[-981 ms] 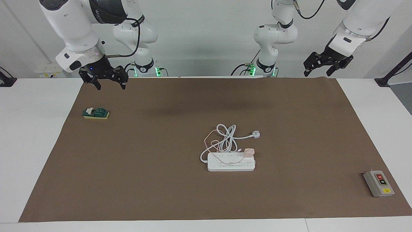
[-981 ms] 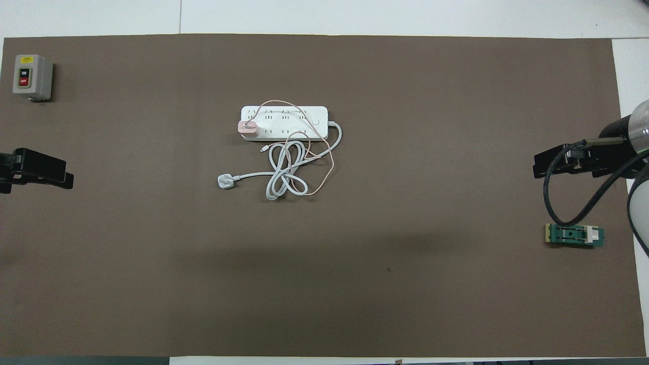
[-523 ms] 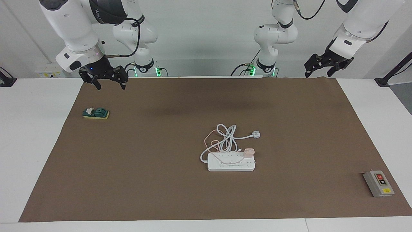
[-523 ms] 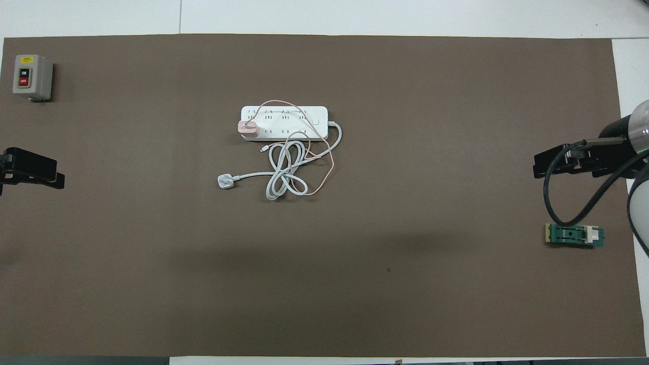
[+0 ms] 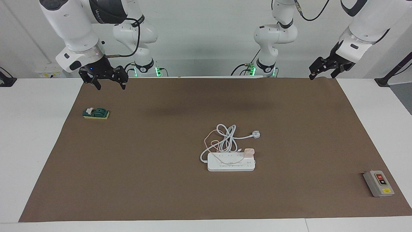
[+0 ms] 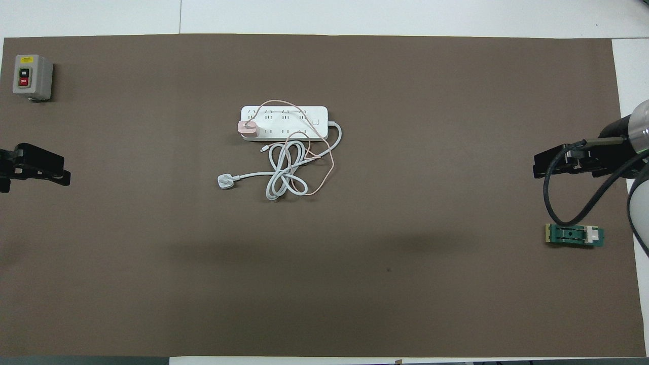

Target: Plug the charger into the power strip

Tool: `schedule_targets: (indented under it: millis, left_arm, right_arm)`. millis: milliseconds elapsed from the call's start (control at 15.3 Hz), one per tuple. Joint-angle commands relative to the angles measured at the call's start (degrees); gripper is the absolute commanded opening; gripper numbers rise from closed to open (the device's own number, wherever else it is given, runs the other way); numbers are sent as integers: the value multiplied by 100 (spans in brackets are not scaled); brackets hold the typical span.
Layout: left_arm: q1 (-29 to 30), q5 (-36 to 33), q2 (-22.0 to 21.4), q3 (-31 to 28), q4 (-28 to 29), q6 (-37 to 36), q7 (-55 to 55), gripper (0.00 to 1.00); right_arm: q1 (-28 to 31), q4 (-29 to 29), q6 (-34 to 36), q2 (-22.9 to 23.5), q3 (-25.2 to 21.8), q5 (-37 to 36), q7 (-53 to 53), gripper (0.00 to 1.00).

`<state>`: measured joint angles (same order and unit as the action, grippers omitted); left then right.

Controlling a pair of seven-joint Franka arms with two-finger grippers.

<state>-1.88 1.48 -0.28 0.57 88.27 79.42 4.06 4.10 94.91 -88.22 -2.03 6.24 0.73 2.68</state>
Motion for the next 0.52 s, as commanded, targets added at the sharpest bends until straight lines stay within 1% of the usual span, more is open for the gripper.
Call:
schedule_targets:
  millis: [0, 458]
  left_arm:
    - [-5, -113, 10, 48, -38, 91, 42, 100]
    - [4, -104, 10, 48, -21, 153, 42, 100]
  right_arm:
    - [100, 142, -90, -122, 53, 59, -13, 100]
    - [100, 142, -90, -122, 53, 59, 14, 100]
